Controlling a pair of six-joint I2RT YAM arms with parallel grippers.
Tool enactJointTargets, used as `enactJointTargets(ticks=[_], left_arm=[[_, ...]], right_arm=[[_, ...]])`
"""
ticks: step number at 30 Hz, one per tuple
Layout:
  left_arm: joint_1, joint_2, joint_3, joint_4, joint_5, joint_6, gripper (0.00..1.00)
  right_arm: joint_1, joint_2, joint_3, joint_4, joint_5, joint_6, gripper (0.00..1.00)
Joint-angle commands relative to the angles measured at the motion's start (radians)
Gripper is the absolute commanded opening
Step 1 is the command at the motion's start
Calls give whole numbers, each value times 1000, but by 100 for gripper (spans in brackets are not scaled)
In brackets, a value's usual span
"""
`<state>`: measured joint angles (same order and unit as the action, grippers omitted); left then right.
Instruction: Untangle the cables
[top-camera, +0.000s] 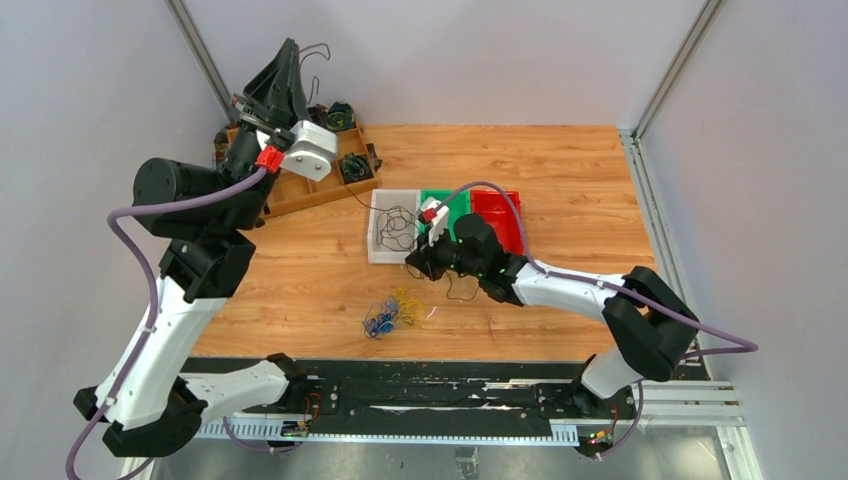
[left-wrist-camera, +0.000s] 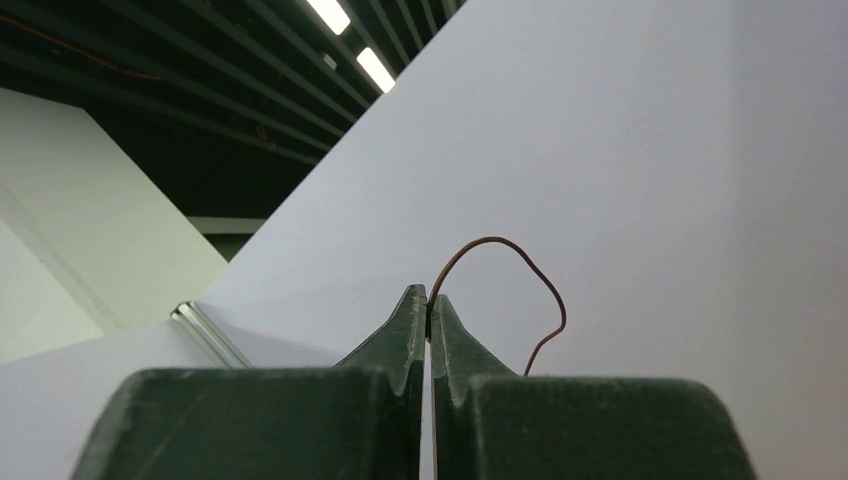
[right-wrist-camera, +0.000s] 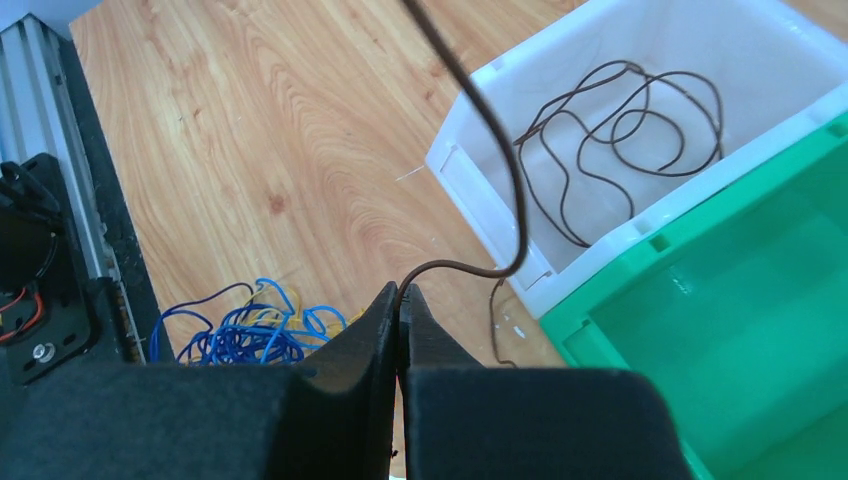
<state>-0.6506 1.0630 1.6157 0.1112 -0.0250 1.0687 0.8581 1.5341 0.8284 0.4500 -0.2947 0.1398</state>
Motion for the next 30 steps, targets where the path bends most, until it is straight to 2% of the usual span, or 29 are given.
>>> enactJointTargets(ticks=[1,3,7,9,10,14,15,16,18,21,23,30], left_arm=[[-7,-83,-99,-89,-87,-27,1],[-7,-145,-211,-150,-160,-50,3],[-6,-328,-576,-200,-241,-101,7],[-6,-389,-696,-241,-251,-157,16],[-6,-405,-737,-278,-245,-190,23],[-5,-398,-784,-439,-165,-337,65],[-4,-385,-772,-484,-112,-362,74],[-3,-370,-758,-527,-56,-383,78],[3,-346,-724,-582,63,-439,80],[8,-311,-671,-632,284,-468,79],[7,-283,-650,-633,381,-499,76],[8,-183,-630,-527,476,-638,72]], right_arm=[[13,-88,-3,41,91,-20,0],[13,-139,-9,18,108,-40,1],[13,-230,-31,11,116,-66,1],[12,-253,-34,1,110,-70,1],[12,-263,-34,-5,106,-71,1],[12,-280,-23,-33,103,-72,1],[12,-282,-17,-44,107,-72,1],[14,-282,-9,-59,115,-72,1],[13,-277,24,-106,136,-67,1],[13,-269,63,-162,172,-48,1],[15,-260,94,-205,218,-27,1],[48,-233,190,-310,368,46,1]])
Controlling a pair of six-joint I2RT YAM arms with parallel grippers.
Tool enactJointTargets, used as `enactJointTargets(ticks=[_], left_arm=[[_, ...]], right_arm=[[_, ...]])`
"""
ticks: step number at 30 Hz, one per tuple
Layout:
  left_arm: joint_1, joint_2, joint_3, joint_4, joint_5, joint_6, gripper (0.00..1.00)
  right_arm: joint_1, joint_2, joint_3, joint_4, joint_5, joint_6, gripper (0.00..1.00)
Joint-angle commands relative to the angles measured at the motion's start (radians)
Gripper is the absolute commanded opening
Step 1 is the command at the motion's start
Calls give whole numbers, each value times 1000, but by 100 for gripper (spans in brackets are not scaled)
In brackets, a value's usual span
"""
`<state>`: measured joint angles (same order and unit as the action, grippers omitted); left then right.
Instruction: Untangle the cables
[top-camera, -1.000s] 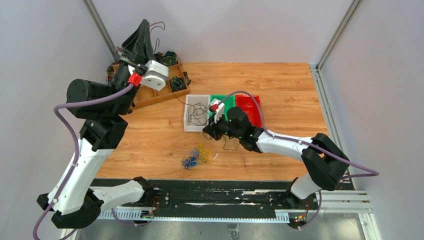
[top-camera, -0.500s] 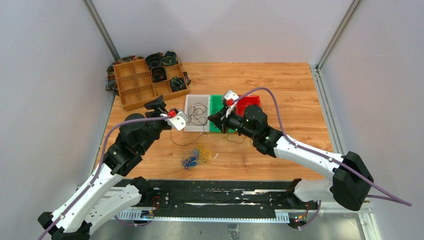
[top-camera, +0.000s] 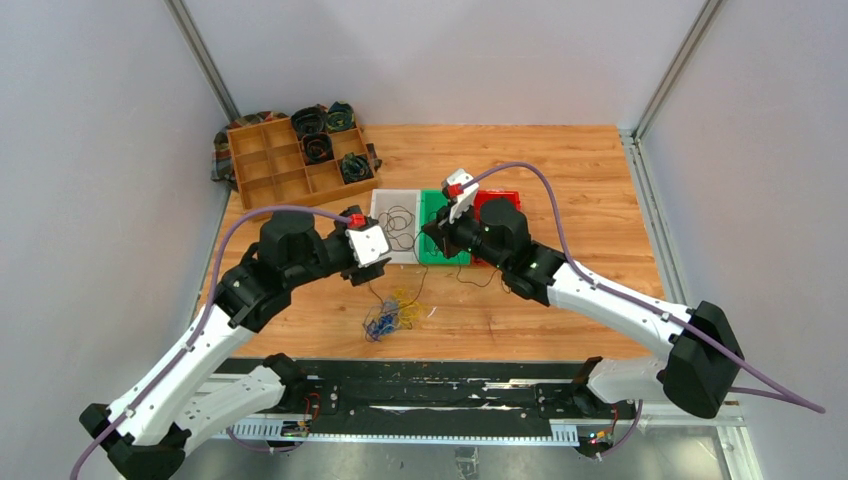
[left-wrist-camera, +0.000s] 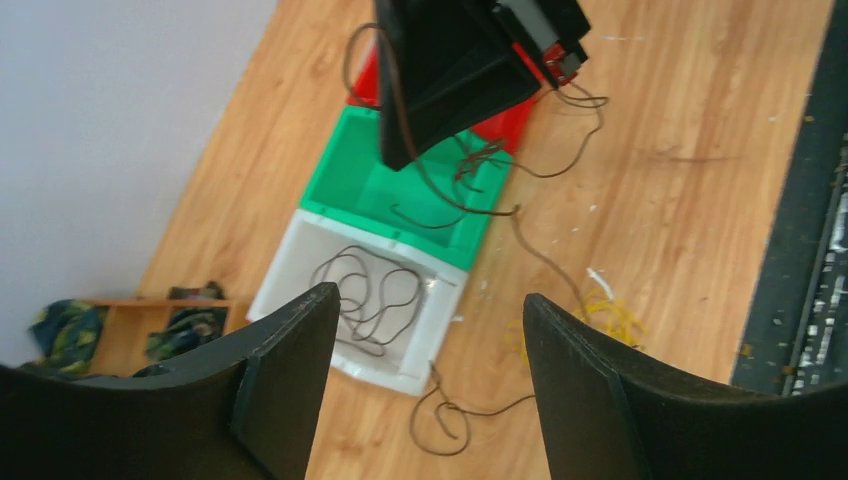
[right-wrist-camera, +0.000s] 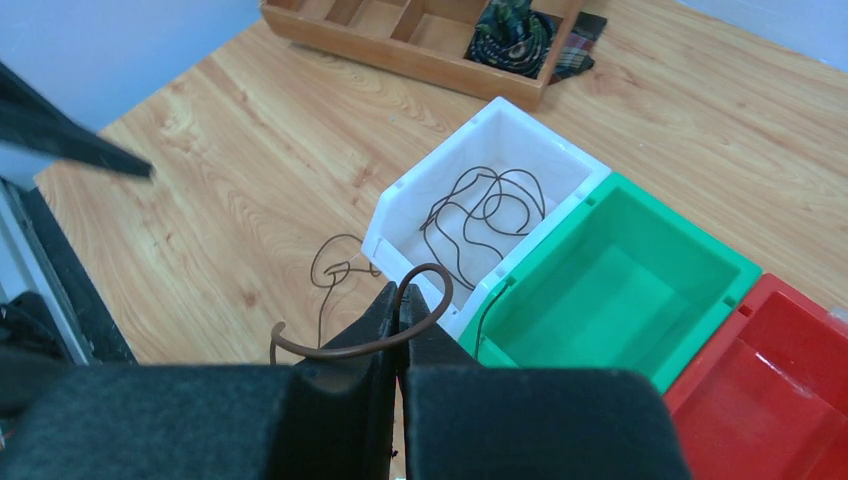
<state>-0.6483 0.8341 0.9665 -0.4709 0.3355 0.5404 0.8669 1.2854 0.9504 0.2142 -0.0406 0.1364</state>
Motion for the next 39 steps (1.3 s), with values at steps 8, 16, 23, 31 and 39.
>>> enactJointTargets(ticks=[8,16,23,31,39], left_arm=[[5,110,62,117,172,-247,72],[6,106,56,140,82,-296,40],[6,115,95,139,88,-308,38],[6,138,98,76,55,-222,51],[5,141,130,82,15,-188,1]], right_arm=[[110,28,128,-105,144,42,1],[129,-11,107,-70,139,50,1],[131,-17,85,-41,101,85,1],[136,-27,65,-8,44,104,1],[135,-34,17,29,-2,106,1]])
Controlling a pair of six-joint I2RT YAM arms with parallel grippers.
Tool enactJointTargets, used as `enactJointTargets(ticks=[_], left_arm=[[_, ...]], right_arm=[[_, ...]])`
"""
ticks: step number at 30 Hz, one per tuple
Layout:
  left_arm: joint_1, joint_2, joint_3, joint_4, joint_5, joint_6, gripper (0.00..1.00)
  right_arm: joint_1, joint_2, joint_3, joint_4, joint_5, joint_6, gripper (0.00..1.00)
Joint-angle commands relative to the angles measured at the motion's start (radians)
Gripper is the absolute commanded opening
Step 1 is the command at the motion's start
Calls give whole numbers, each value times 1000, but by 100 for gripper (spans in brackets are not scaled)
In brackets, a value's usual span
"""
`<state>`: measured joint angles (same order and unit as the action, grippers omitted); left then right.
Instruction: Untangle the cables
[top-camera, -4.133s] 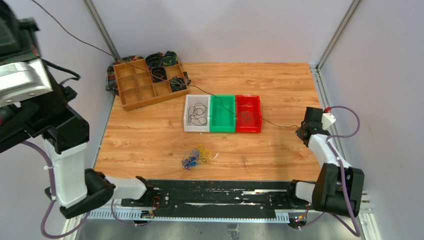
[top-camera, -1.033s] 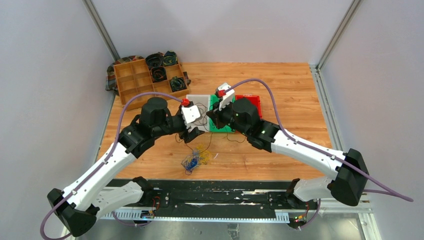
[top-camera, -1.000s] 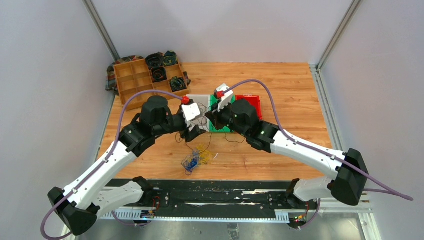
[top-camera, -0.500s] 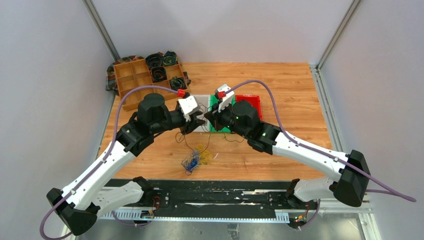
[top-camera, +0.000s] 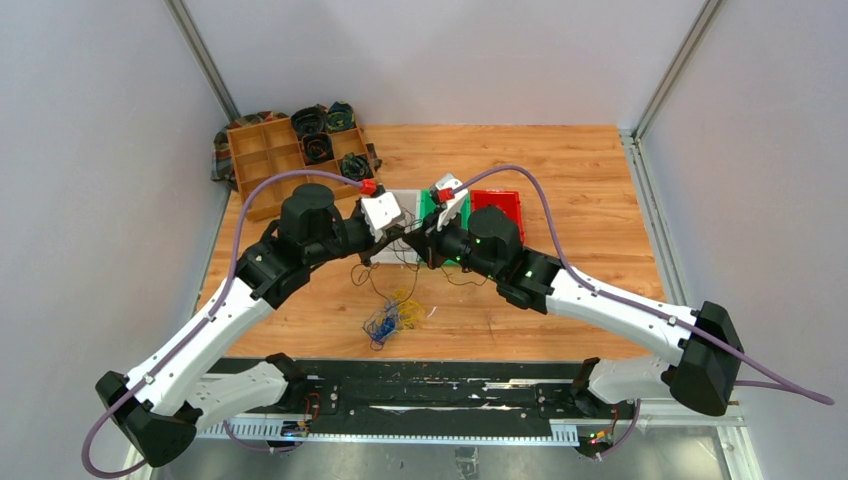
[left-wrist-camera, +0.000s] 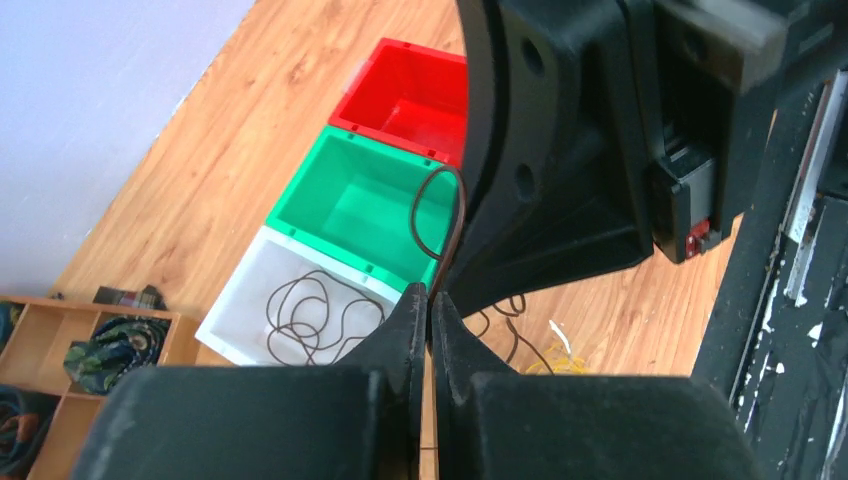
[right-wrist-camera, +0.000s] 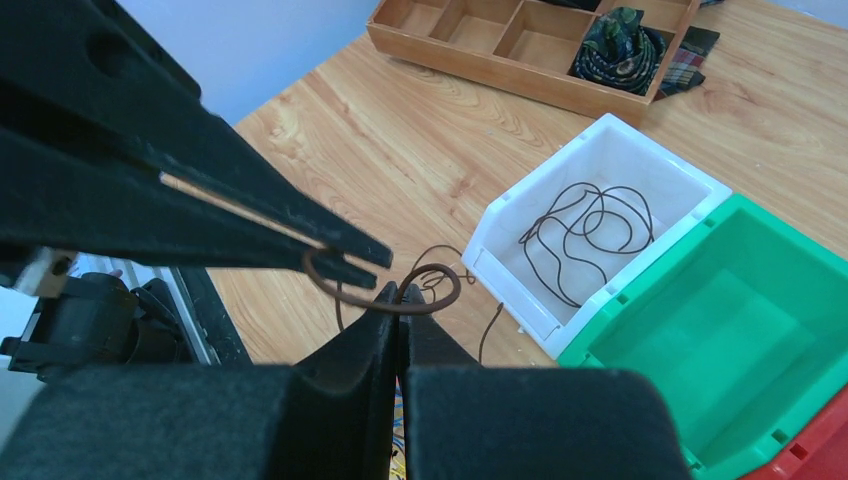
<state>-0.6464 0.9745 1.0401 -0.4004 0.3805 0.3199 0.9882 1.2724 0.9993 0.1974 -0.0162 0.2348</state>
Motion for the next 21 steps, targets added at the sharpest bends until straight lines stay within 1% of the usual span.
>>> enactJointTargets(ticks=[1,3,5,9,11,15,21], left_arm=[[3,1,67,11,-46,41,0],[4,1,95,-1,-70,57,1],[4,2,144,-42,-38,64,1],[3,30,286,-217,186,125,1],[1,47,346,-296,233,150,0],[2,57,437,-363,254,231,0],[2,74,599,-431,270,288,0]], right_arm=[[13,-24,-46,51,-16,8,1],[12,-31,-74,76,-1,4,1],[11,-29,-92,98,14,-4,1],[7,7,-83,130,10,-28,1],[7,37,-70,140,3,-40,3],[7,96,-57,171,5,-41,7],[7,152,-61,226,51,-37,5]])
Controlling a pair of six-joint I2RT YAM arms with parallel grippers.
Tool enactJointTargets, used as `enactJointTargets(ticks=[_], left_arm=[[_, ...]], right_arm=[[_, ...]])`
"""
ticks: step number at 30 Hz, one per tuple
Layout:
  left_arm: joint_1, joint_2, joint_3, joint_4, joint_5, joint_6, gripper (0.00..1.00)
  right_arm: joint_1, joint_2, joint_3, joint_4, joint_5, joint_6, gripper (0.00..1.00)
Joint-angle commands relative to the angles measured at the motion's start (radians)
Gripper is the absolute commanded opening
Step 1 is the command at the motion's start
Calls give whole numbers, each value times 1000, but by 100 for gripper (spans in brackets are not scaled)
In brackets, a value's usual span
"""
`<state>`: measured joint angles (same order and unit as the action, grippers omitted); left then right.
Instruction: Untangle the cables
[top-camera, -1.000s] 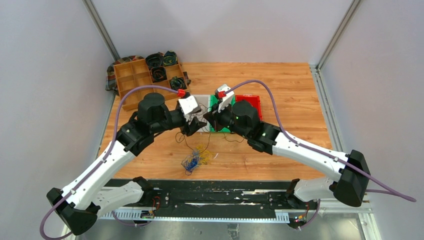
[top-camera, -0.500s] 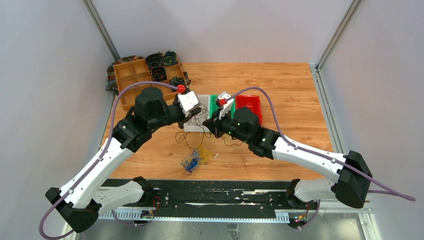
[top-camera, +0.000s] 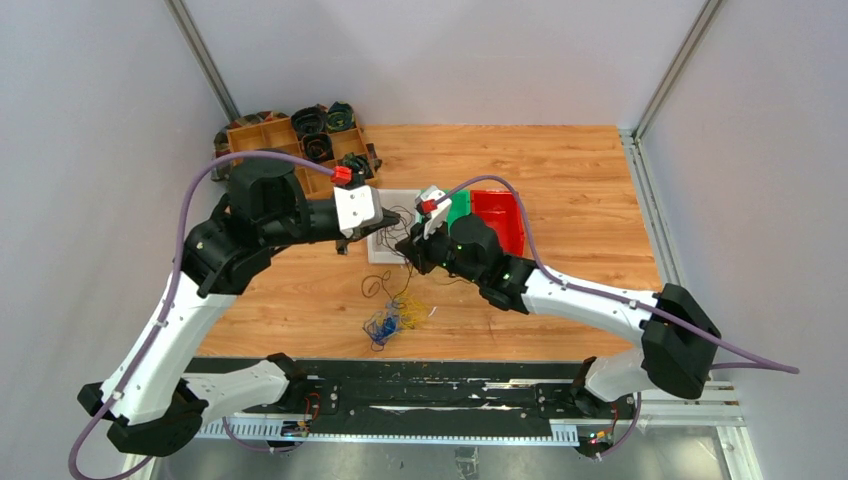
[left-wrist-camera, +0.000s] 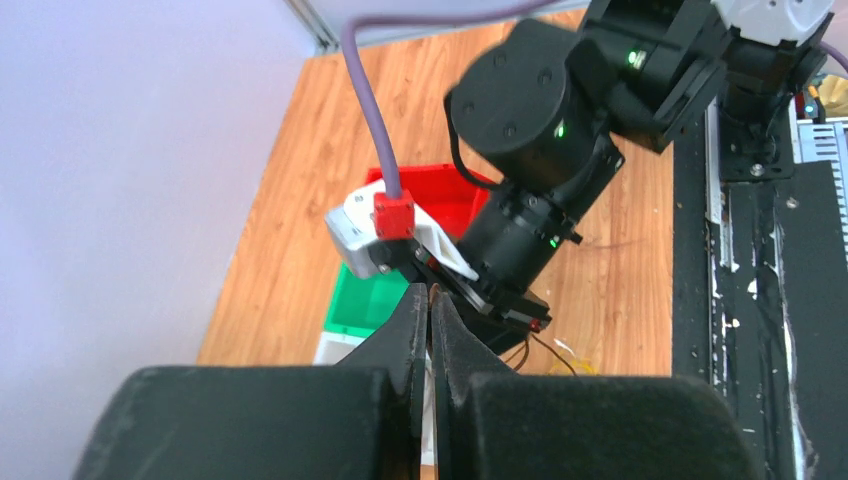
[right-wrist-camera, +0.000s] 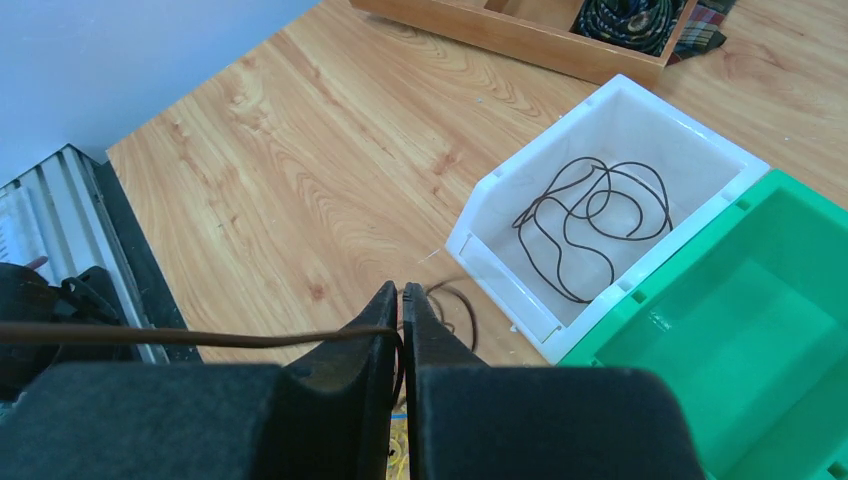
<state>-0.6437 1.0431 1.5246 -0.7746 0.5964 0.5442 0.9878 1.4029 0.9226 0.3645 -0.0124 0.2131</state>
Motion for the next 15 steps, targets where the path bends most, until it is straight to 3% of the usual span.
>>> enactJointTargets(ticks=[1,7,15], left_arm=[[-1,8,134,-66,53,73,0],[-1,20,298,-33,-36,183,0],[0,1,336,312,-195,226,0]], right_arm=[[8,27,11,67,56,-17,5],[6,40,-64,118,112,-11,2],[-3,45,-188,179,157,19,2]])
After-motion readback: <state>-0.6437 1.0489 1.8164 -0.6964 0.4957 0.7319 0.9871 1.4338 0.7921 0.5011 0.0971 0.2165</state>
